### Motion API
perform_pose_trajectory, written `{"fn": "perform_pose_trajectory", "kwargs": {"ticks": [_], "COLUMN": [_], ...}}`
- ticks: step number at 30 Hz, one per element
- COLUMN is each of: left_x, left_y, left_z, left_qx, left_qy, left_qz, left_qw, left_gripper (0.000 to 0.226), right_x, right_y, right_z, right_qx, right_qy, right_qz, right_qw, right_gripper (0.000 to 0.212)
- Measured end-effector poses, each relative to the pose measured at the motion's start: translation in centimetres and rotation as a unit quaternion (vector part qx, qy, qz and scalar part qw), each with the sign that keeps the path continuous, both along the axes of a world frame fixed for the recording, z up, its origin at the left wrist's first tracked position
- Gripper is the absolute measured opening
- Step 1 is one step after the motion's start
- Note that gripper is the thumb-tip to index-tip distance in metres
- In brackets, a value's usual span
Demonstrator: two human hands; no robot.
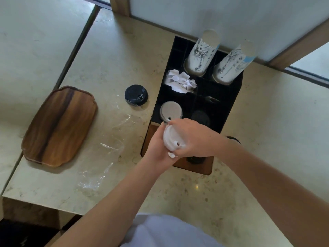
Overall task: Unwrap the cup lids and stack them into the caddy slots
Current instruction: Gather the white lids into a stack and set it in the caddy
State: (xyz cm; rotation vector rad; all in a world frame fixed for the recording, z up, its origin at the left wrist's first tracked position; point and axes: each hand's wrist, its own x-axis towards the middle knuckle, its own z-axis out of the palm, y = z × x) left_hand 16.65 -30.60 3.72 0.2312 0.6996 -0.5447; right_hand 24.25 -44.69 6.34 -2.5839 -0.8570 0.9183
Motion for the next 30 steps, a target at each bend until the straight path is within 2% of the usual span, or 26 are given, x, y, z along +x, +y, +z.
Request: {"fn": "perform_pose_trajectory", "kwargs": {"ticks": [3,8,10,12,13,14,16,17,23,25,27,28,30], "left_x": [0.9,1.2,1.2,1.2,1.1,0.9,0.6,0.5,1.1,2.1,3.8,4.7,6.3], "left_y": [0.3,1.6,2.4,3.0,3.3,3.6,4.1,4.3,5.2,6.1,7.5,8.2,9.4], "left_z": [-0.7,-2.1,-2.4,-2.4,-2.4,-2.5,-2.6,-2.7,-3.3,-3.0,-2.7,-2.6,-2.2], "left_qx": [0.018,0.126,0.178,0.273,0.354,0.452,0.627,0.68,0.823,0.852,0.872,0.877,0.874], "left_qy": [0.015,0.025,0.023,0.004,-0.019,-0.051,-0.12,-0.149,-0.255,-0.266,-0.261,-0.255,-0.243], "left_qz": [0.026,0.045,0.048,0.041,0.023,-0.001,-0.052,-0.07,-0.142,-0.137,-0.139,-0.146,-0.165], "left_qw": [0.999,0.991,0.983,0.961,0.935,0.89,0.768,0.714,0.488,0.43,0.389,0.38,0.387], "left_gripper": [0.055,0.05,0.045,0.036,0.032,0.028,0.027,0.028,0.038,0.037,0.037,0.037,0.036], "right_x": [3.1,6.4,7.1,7.5,7.6,7.7,7.8,7.8,7.8,7.8,8.0,8.0,8.1], "right_y": [0.6,2.7,3.5,4.0,4.2,4.3,4.3,4.4,4.5,4.8,5.0,5.0,5.0], "right_z": [0.2,-0.2,-0.9,-1.6,-1.9,-2.2,-2.7,-2.9,-3.7,-3.9,-4.0,-4.0,-4.0], "right_qx": [-0.037,-0.106,-0.125,-0.137,-0.137,-0.134,-0.123,-0.118,-0.1,-0.101,-0.106,-0.106,-0.103], "right_qy": [-0.041,-0.125,-0.124,-0.114,-0.109,-0.105,-0.096,-0.093,-0.07,-0.074,-0.076,-0.076,-0.078], "right_qz": [0.021,0.072,0.081,0.086,0.08,0.07,0.048,0.041,0.02,0.02,0.023,0.022,0.019], "right_qw": [0.998,0.984,0.981,0.98,0.981,0.983,0.987,0.988,0.992,0.992,0.991,0.991,0.991], "right_gripper": [0.09,0.094,0.092,0.089,0.088,0.086,0.086,0.087,0.092,0.095,0.096,0.096,0.096]}}
